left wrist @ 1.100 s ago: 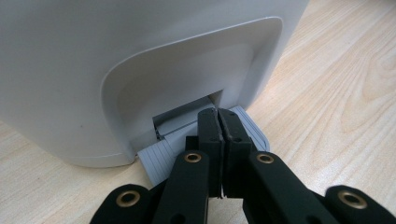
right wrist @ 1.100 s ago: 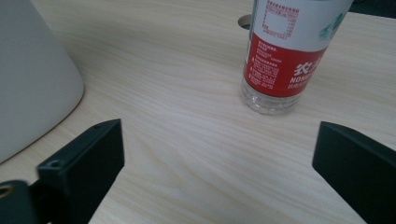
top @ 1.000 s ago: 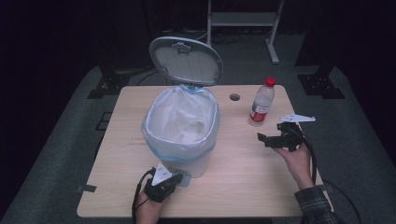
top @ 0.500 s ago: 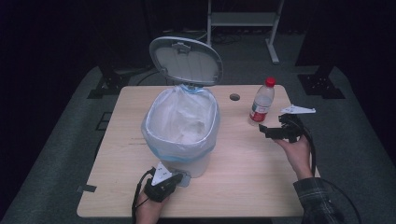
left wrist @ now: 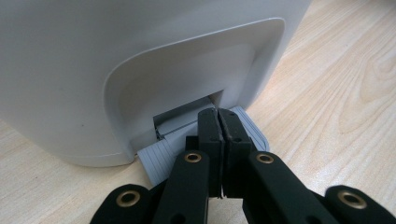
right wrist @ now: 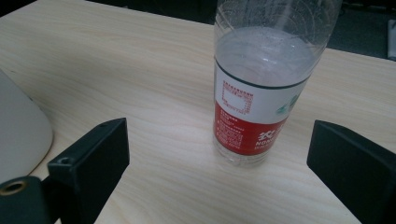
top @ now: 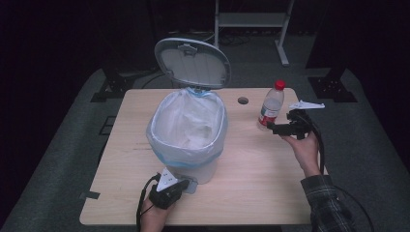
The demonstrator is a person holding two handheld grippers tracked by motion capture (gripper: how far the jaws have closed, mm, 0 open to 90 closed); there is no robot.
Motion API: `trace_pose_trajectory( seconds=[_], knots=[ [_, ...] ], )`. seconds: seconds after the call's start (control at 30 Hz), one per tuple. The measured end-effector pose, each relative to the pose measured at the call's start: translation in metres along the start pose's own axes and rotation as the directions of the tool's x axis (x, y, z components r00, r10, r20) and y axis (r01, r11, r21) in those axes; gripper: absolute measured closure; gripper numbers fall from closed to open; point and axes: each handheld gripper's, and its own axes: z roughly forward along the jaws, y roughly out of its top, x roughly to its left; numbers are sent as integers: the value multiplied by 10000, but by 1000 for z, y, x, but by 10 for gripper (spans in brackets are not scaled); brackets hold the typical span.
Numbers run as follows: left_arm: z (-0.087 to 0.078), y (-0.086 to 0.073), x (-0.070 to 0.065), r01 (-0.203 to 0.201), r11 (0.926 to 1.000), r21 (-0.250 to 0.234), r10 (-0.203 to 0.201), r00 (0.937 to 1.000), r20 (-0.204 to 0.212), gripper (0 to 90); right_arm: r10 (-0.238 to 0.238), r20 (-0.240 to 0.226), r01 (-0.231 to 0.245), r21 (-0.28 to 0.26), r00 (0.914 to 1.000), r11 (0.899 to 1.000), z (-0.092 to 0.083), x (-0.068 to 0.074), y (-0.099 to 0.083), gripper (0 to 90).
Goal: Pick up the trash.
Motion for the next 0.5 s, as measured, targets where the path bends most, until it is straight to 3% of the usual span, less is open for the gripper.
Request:
trace_pose_trajectory(
  seconds=[0.5],
  knots=[
    [0,0,1,22,10000,0,-22,10000,45,893,78,234,-69,-375,9997,9993,12,-9,20,47]
  ],
)
